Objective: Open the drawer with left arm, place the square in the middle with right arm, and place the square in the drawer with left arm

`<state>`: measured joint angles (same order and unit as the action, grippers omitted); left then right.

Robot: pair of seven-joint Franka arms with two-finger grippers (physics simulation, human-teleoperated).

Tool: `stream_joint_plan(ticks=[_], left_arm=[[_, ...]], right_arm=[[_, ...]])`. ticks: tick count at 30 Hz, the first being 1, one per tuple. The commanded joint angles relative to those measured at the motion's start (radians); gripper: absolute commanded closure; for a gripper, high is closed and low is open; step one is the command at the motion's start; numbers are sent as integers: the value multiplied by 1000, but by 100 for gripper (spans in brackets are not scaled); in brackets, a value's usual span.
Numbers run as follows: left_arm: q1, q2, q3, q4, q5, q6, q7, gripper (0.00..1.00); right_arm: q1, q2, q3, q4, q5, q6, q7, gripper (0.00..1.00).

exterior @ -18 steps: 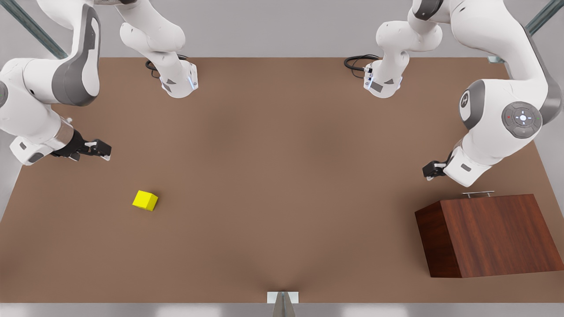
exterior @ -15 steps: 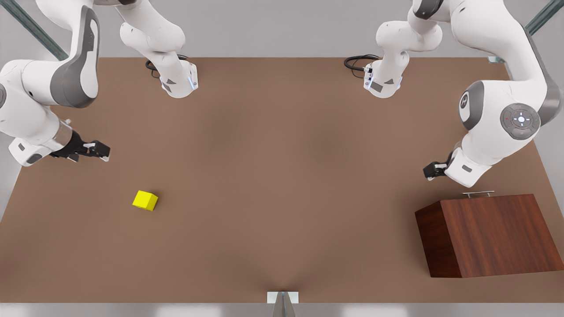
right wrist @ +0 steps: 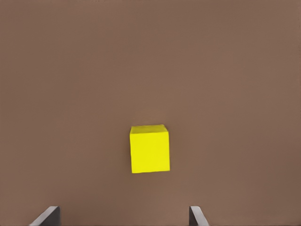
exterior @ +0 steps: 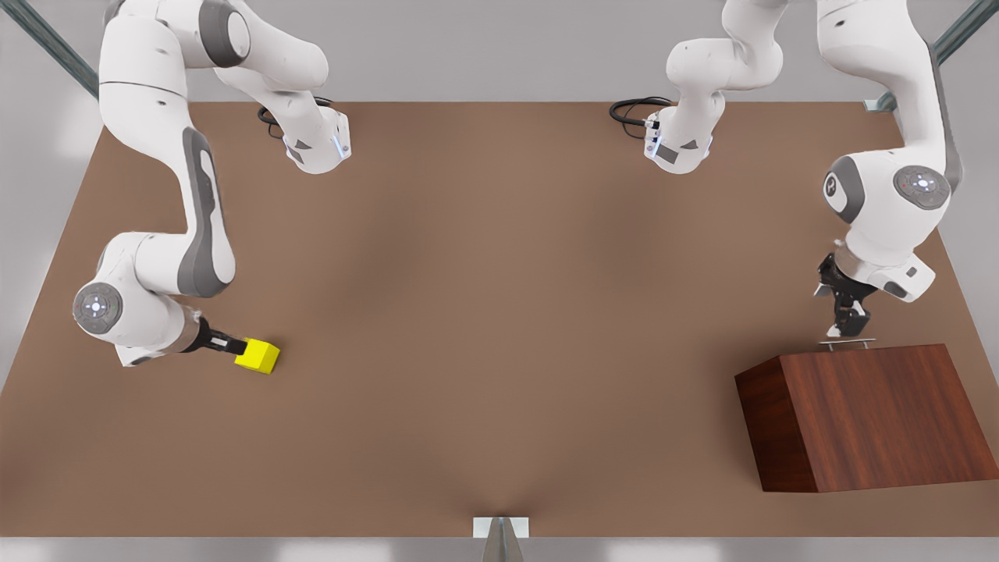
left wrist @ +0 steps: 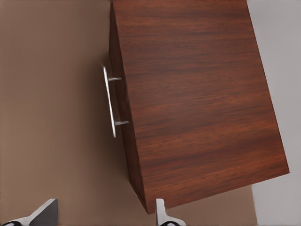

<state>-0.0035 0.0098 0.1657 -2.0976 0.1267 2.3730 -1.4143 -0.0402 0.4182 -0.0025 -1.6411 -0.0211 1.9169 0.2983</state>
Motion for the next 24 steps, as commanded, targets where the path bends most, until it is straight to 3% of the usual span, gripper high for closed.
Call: stream_joint_plan(ticks=[1, 10, 19, 24], left_arm=[[-36, 1, 6, -7, 1, 12, 0, 0], [-3, 78, 31, -59, 1, 126, 0, 0], [46, 119, 81, -61, -1, 173, 3, 0], [74, 81, 80, -137, -4, 238, 3, 0]], right_arm=[[0, 2, -1, -5, 1, 1, 9, 0], [0, 186, -24, -9, 9, 113, 65, 0], [-4, 172, -24, -164, 6, 217, 62, 0], [-4, 175, -24, -217, 6, 294, 62, 0]])
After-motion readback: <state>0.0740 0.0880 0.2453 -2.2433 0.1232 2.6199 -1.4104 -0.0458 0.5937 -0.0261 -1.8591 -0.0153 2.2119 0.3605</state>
